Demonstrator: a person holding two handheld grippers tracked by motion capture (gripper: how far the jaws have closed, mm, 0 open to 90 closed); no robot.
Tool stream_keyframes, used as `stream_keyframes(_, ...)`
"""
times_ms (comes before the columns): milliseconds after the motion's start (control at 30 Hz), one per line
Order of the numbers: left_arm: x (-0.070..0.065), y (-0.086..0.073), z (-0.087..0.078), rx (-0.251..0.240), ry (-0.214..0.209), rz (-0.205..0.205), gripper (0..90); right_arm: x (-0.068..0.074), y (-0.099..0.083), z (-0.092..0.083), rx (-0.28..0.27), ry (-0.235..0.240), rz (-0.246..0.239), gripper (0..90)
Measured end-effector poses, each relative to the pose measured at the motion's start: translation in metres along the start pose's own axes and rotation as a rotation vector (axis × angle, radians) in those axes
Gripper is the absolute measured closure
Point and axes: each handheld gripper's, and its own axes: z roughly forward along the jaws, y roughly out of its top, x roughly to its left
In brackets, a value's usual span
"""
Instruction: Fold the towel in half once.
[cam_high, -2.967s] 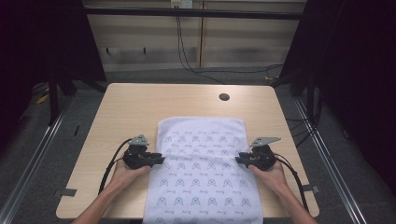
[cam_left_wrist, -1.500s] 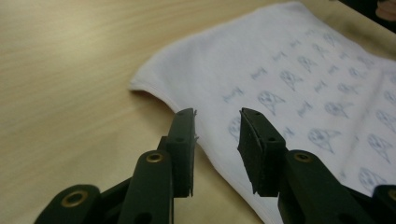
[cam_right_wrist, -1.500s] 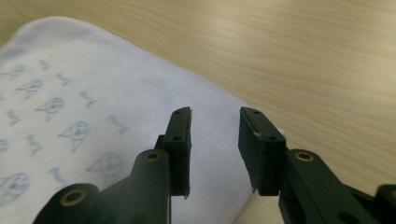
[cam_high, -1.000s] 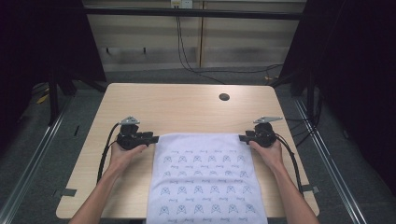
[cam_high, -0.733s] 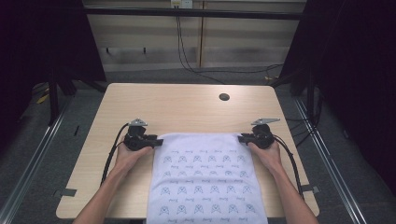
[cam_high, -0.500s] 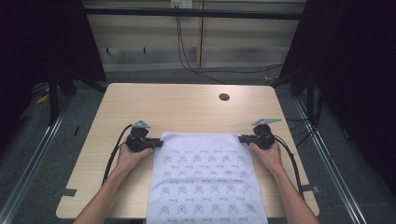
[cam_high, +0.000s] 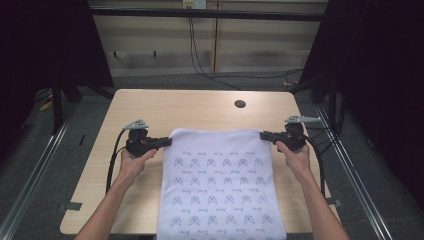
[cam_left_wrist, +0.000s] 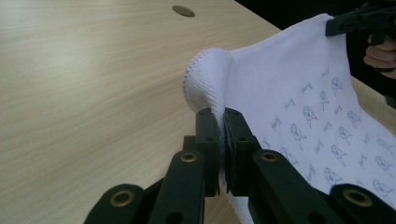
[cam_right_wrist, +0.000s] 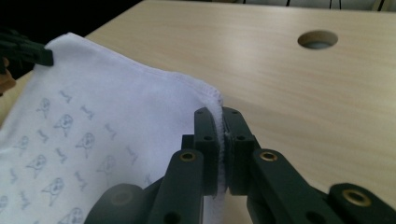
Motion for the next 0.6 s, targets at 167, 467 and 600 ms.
stream_keyframes(167, 0.002, 0.017, -0.005, -0.047, 0.003, 0.005, 86.3, 0.001, 0.034, -0.007, -0.046, 0.014, -0.014, 86.0)
stream_keyframes(467, 0.001, 0.051, -0.023, -0.118, 0.022, 0.033, 86.3, 0.002, 0.074, -0.012, -0.095, -0.003, -0.026, 86.3)
stream_keyframes(600, 0.005, 0.074, -0.031, -0.163, 0.046, 0.034, 86.3, 0.003, 0.089, -0.015, -0.104, -0.019, -0.033, 86.4)
